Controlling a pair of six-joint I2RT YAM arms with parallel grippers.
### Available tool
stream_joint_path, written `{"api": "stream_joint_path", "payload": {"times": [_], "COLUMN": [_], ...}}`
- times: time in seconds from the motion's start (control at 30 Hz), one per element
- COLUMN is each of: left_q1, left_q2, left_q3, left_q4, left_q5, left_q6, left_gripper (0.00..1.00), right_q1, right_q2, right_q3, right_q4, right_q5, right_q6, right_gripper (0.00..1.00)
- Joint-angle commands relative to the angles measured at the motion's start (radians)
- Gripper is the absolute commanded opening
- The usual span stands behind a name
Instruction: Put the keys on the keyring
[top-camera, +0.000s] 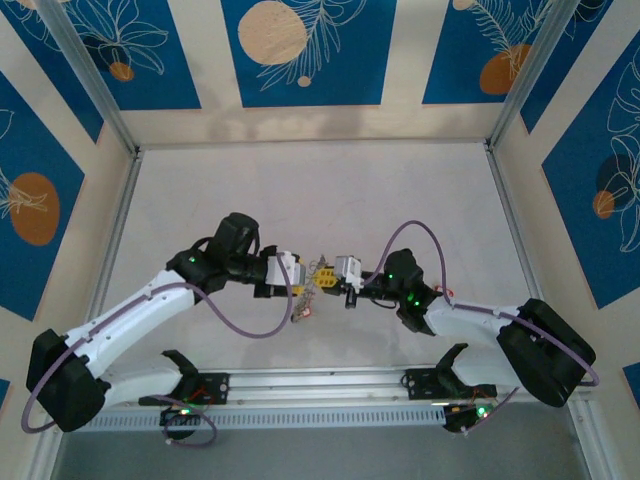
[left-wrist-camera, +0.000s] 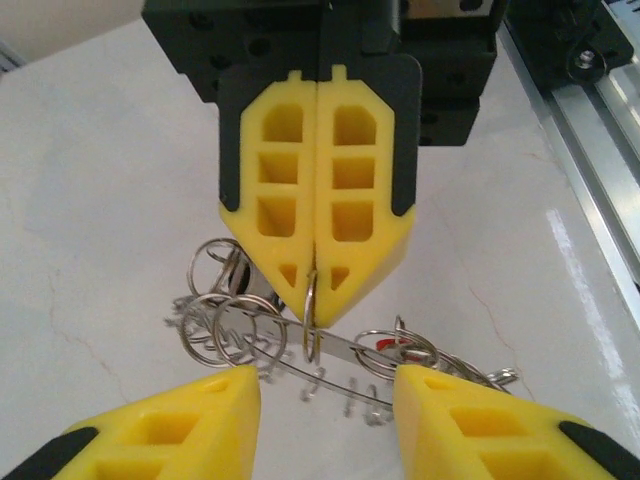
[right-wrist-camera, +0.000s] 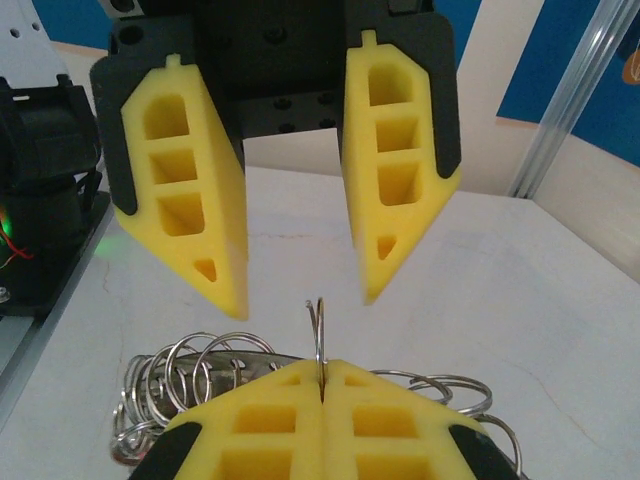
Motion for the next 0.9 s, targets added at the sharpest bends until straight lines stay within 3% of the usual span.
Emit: {"api": "stream_joint_path", "payload": {"times": [0.0,0.2,0.47,0.87], "left_q1": [0.002,0.002,0.002,-0.008], "left_q2": [-0.018,-0.003,-0.01,-0.045], "left_q3": [-0.017,-0.017,-0.006,-0.138], "left_q4": [0.06,0.077,0.086,0.439], "left_q5": [0.043,0.07,0.063,0.012], "left_q6": [-0.015,-0.013,-0.045,-0.405], "left_gripper": [0.36,0.28,0.35,0.41], "right_q1": [-0.004,-0.004,-0.027,-0.188], "right_q2": [-0.015,-0.011,-0.025,-0.034], "right_q3": [-0.004,-0.005,-0.013,-0.004], "right_q4": [0.087,0.098,0.091,0.145], "right_q5": [-0.028,-0.029,0.073,0.143], "right_q6": [0.019,0.027,0.107,0.24], "right_gripper": [0.0,0.0,0.0,0.0]}}
